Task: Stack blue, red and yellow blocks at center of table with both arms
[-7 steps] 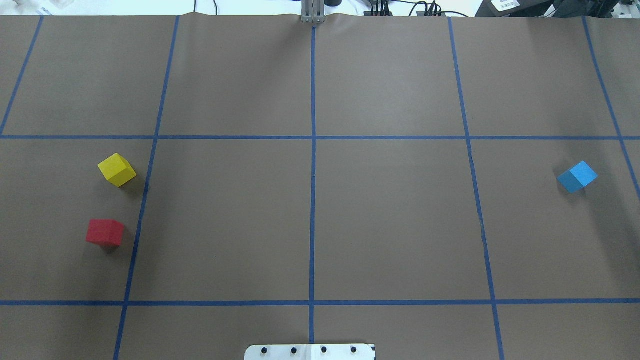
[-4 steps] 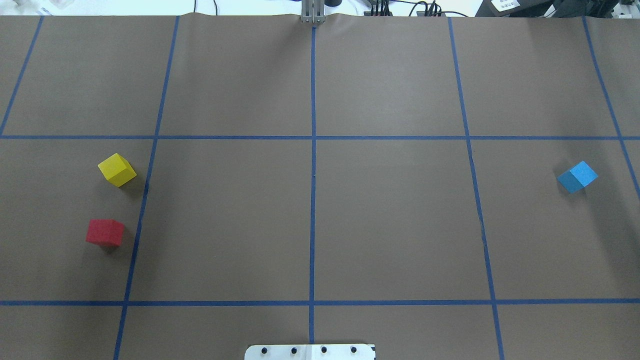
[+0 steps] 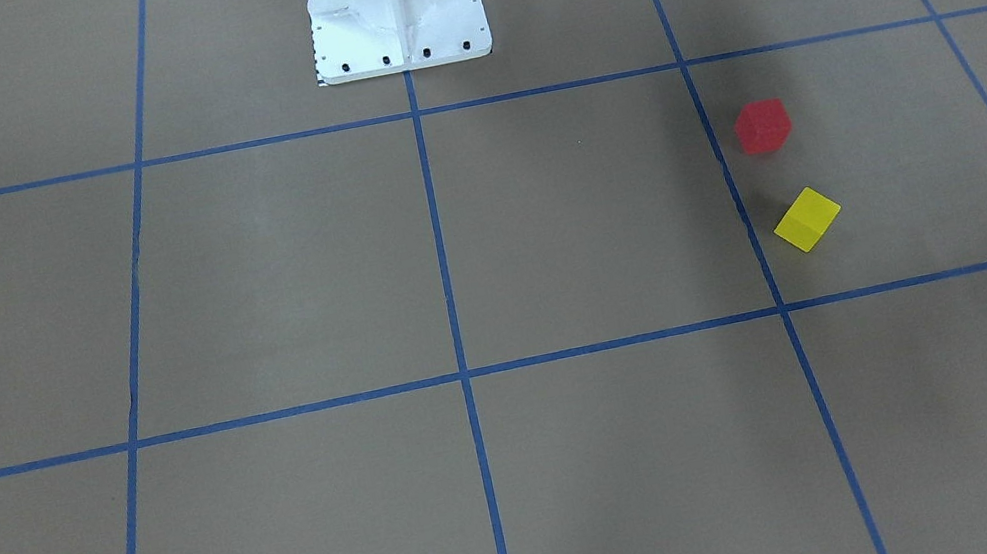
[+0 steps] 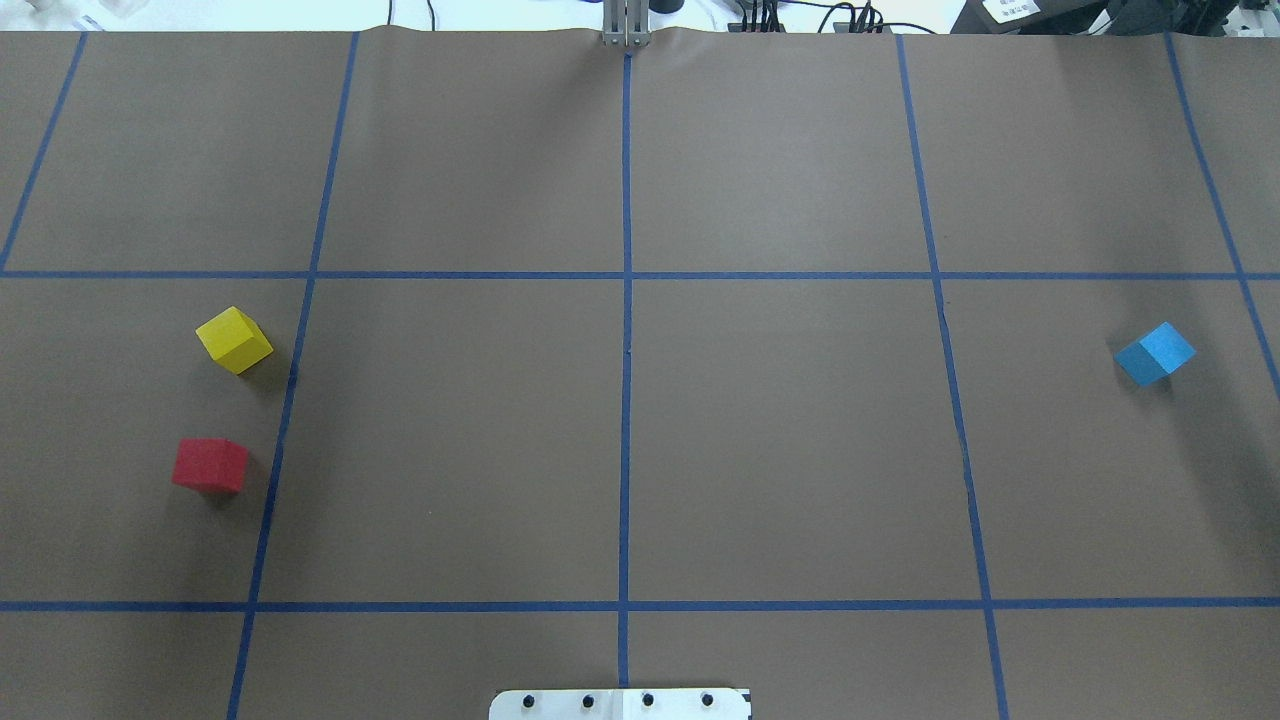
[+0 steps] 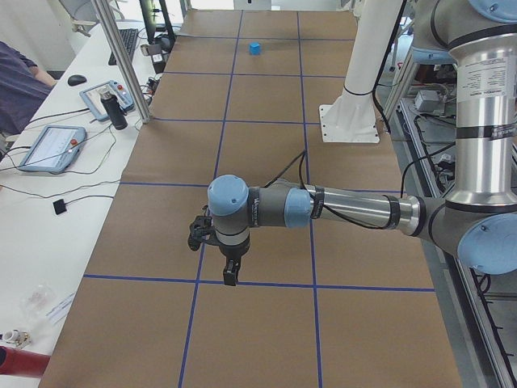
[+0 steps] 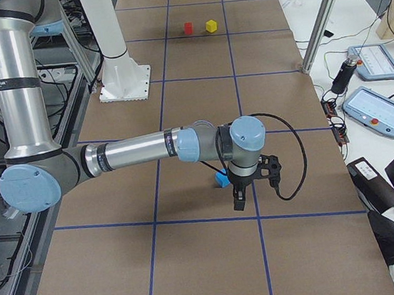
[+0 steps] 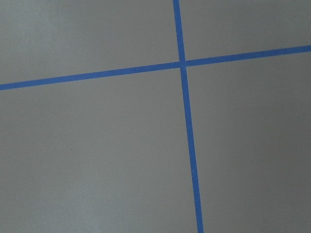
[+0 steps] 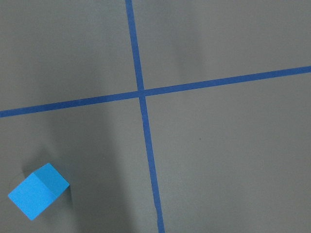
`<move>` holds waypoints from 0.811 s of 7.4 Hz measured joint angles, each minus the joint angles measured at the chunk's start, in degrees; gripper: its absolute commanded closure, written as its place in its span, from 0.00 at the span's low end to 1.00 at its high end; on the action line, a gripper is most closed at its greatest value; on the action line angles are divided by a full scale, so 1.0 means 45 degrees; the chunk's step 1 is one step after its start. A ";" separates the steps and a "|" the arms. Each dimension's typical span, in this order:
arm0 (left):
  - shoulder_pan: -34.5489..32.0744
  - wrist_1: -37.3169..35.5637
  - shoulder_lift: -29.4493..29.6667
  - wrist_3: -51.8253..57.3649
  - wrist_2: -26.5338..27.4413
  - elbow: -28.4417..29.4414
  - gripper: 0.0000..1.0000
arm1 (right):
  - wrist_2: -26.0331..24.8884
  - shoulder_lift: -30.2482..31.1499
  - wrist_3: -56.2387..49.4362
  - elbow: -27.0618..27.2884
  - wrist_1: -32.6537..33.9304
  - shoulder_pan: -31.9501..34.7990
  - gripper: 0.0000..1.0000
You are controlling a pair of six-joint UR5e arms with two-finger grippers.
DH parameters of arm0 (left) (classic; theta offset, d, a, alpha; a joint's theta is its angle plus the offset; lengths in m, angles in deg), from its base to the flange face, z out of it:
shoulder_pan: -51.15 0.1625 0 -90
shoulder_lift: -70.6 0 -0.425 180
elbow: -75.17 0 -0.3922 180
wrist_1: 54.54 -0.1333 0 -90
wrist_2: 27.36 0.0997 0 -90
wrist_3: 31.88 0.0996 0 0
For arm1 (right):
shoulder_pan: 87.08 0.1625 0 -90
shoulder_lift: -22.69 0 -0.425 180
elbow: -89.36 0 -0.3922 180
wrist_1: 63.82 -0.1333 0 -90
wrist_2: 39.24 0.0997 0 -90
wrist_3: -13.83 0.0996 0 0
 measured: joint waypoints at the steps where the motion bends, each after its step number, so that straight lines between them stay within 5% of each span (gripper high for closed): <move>1: 0.0006 0.0042 0.0151 -0.0008 -0.0017 -0.0050 0.00 | 0.0009 -0.0245 -0.0008 0.0029 -0.0174 -0.0085 0.01; 6: 0.0118 0.0054 0.0582 0.0049 -0.0010 -0.0108 0.00 | 0.0620 -0.0099 -0.0180 -0.0280 -0.3621 -0.3672 0.01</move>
